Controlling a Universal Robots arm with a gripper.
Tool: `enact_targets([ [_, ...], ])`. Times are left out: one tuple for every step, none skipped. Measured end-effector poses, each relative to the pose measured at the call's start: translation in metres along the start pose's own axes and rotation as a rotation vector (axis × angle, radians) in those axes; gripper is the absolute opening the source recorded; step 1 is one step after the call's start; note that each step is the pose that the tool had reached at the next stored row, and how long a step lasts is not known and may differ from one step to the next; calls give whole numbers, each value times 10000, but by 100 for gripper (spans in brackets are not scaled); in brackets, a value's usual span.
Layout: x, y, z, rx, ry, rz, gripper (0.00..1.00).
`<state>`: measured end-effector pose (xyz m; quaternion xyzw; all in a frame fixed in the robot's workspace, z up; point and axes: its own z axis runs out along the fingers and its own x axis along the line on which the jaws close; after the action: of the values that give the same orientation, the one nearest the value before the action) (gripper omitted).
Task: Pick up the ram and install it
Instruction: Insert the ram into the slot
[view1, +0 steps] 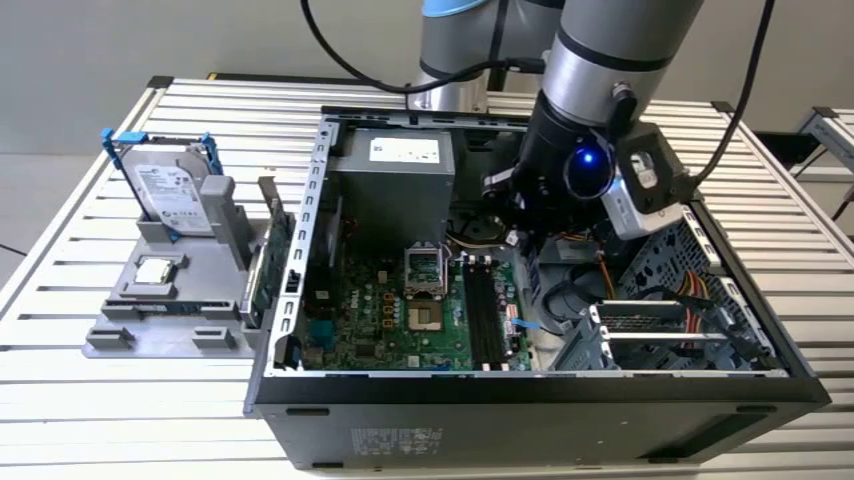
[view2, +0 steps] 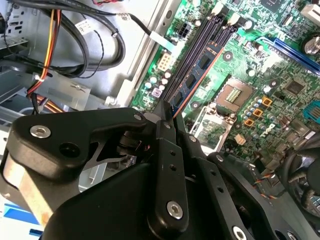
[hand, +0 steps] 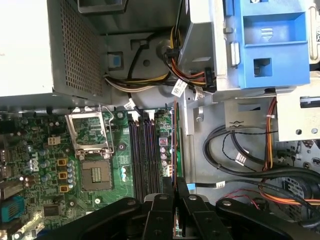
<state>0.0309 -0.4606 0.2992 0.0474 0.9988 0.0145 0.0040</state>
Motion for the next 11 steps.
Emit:
enact_targets([
  [0, 0, 4, 5, -1, -1, 0],
  [0, 0, 6, 13, -1, -1, 0],
  [0, 0, 9, 19, -2, -1, 0],
  [0, 0, 12, 26, -3, -1, 0],
  [0, 0, 15, 31, -3, -1, 0],
  [0, 0, 18, 37, -4, -1, 0],
  [0, 0, 21, 40, -4, -1, 0],
  [0, -1, 24, 42, -4, -1, 0],
  [0, -1, 27, 43, -4, -1, 0],
  [0, -1, 31, 41, -4, -1, 0],
  [0, -1, 35, 42, -4, -1, 0],
])
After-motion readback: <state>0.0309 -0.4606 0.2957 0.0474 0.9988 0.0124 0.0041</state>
